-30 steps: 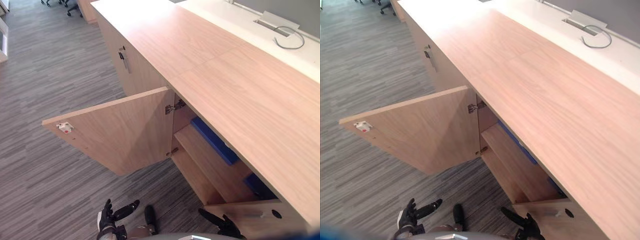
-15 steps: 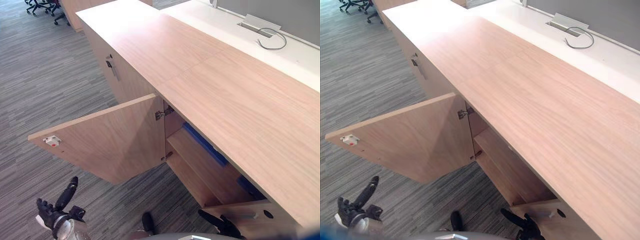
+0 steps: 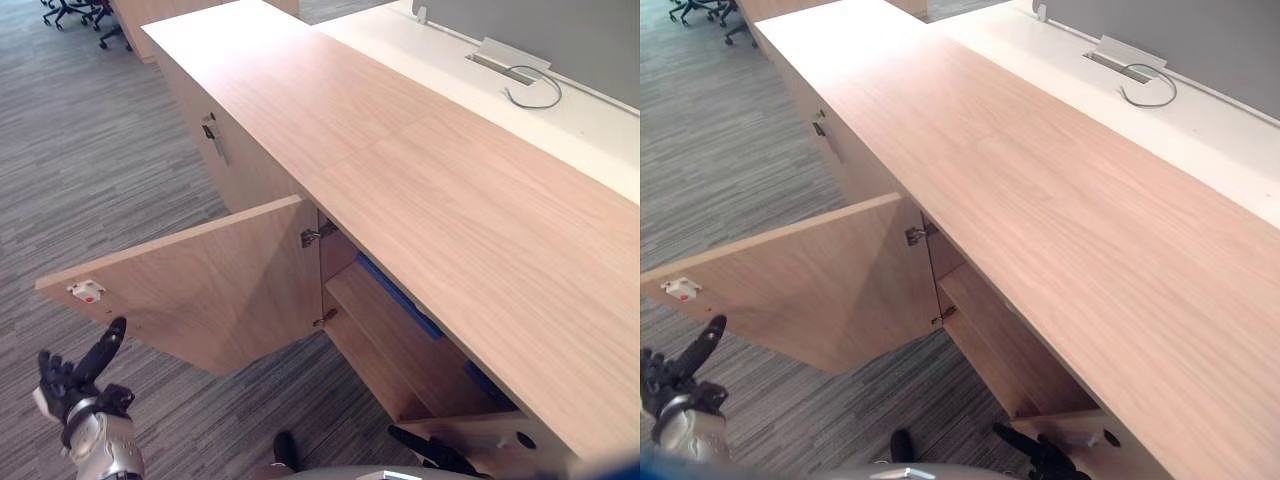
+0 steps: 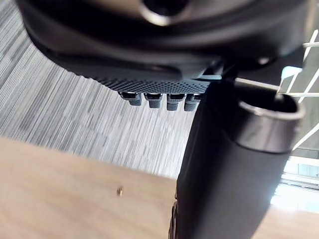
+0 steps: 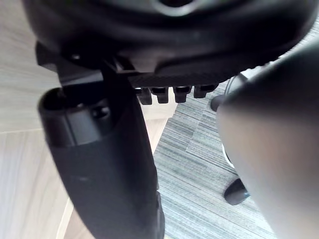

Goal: Walk over to the cabinet, pick up the folder, carry it to the office cabinet, place the folder inside the office cabinet, then close the office cabinet door

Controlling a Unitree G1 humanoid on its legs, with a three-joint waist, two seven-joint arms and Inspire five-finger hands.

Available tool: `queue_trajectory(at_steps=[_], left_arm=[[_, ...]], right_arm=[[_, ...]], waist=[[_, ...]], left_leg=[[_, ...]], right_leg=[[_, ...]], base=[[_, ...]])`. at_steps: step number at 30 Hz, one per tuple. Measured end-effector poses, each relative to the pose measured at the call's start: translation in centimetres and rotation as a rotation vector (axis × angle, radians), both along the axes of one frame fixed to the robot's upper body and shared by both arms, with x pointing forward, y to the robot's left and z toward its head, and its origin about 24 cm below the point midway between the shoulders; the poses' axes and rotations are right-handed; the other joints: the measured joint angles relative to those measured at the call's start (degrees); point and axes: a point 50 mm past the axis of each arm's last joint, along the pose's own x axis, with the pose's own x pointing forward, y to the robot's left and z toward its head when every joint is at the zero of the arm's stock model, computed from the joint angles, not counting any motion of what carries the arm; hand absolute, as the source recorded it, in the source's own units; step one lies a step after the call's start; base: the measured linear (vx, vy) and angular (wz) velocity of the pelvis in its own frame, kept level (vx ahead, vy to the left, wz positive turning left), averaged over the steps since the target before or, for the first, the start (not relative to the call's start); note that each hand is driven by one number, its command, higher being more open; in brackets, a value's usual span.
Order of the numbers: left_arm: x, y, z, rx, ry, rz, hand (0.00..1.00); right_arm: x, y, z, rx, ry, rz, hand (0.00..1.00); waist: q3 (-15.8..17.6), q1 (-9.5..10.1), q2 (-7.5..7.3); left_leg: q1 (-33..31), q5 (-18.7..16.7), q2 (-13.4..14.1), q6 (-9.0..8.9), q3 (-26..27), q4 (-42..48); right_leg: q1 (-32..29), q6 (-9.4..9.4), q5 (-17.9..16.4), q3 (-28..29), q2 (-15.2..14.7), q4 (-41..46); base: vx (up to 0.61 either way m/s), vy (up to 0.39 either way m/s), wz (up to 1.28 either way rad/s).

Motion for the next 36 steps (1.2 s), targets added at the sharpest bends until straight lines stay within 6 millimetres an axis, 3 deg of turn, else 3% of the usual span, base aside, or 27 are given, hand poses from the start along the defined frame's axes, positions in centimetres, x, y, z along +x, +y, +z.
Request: queue_trajectory(at_steps=[3, 7, 11, 18, 26, 30, 33, 36], left_arm=[[2.0, -0.4, -0.4, -0.08, -0.022, -0.077, 1.0], [3.0, 2.5, 1.6, 0.02, 0.053, -0.176, 1.0], [4.1, 3.9, 3.0, 0.07, 0.088, -0.277, 1.0], [4.9, 2.8, 2.1, 0.105, 0.232, -0.488, 1.0], [4.1, 2.4, 1.4, 0.221, 0.389, -0.636, 1.0], [3.5, 2.1, 2.3, 0.298, 0.454, -0.81, 1.0], [3.6, 2.1, 4.4, 0.43, 0.663, -1.083, 1.0], [2.2, 1.7, 6.7, 0.51, 0.844, -1.367, 1.0]], right_arm=[[0.1, -0.1, 0.1, -0.01, -0.009, 0.016, 1.0], [-0.1, 0.4, 0.1, -0.012, -0.016, 0.051, 1.0], [-0.3, 0.9, 0.0, 0.008, -0.027, 0.078, 1.0], [-0.1, 1.1, 0.1, 0.026, -0.055, 0.149, 1.0], [-0.1, 1.1, 0.3, 0.012, -0.082, 0.184, 1.0], [0.0, 1.1, 0.4, -0.006, -0.092, 0.252, 1.0], [-0.2, 0.9, 0.5, -0.009, -0.101, 0.322, 1.0], [-0.3, -0.3, 0.7, -0.053, -0.111, 0.39, 1.0]], waist=[[-0.21, 0.01, 0.5], [-0.64, 0.12, -0.95], [-1.01, 0.67, -2.29], [-1.01, 0.92, -2.41], [-0.99, 1.88, -2.45], [-1.03, 3.41, -2.55], [-1.32, 3.86, -2.45], [-2.01, 4.03, -1.65]], left_leg=[[0.21, 0.23, 0.26, -0.14, -0.25, -0.02], [-0.14, 0.05, 0.14, -0.4, -0.25, -0.02], [-0.23, -0.13, -0.56, -0.59, 0.0, 0.03], [0.81, -0.38, -0.62, -0.95, 0.81, 0.01], [0.92, -0.68, -0.75, -1.21, 1.03, -0.01], [0.15, -0.82, -1.26, -1.07, 0.35, 0.01], [-0.62, -0.91, -1.9, -0.81, -0.61, 0.03], [-2.53, -0.87, -2.75, 0.39, -0.64, 0.06]], right_leg=[[-0.02, -0.07, -0.05, -0.17, 0.13, 0.39], [-0.13, 0.14, 0.34, -0.05, 0.11, -0.16], [-0.01, 0.45, 0.55, 0.02, -0.45, -0.56], [0.82, 0.49, 0.6, 0.3, -0.61, -0.72], [0.84, 0.58, 0.62, 0.24, -0.81, -0.75], [0.68, 1.0, 0.73, -0.58, -1.19, -0.96], [0.53, 1.82, 1.05, -1.72, -1.78, -0.62], [-1.3, 2.66, 2.39, -1.58, -2.73, -0.28]], base=[[-0.1, 0.005, 0.03], [-0.01, 0.005, 0.0], [0.05, 0.018, 0.0], [-0.01, 0.005, -0.03], [-0.01, 0.003, -0.01], [0.01, 0.005, 0.14], [0.0, 0.028, 0.23], [-0.01, 0.085, 0.03]])
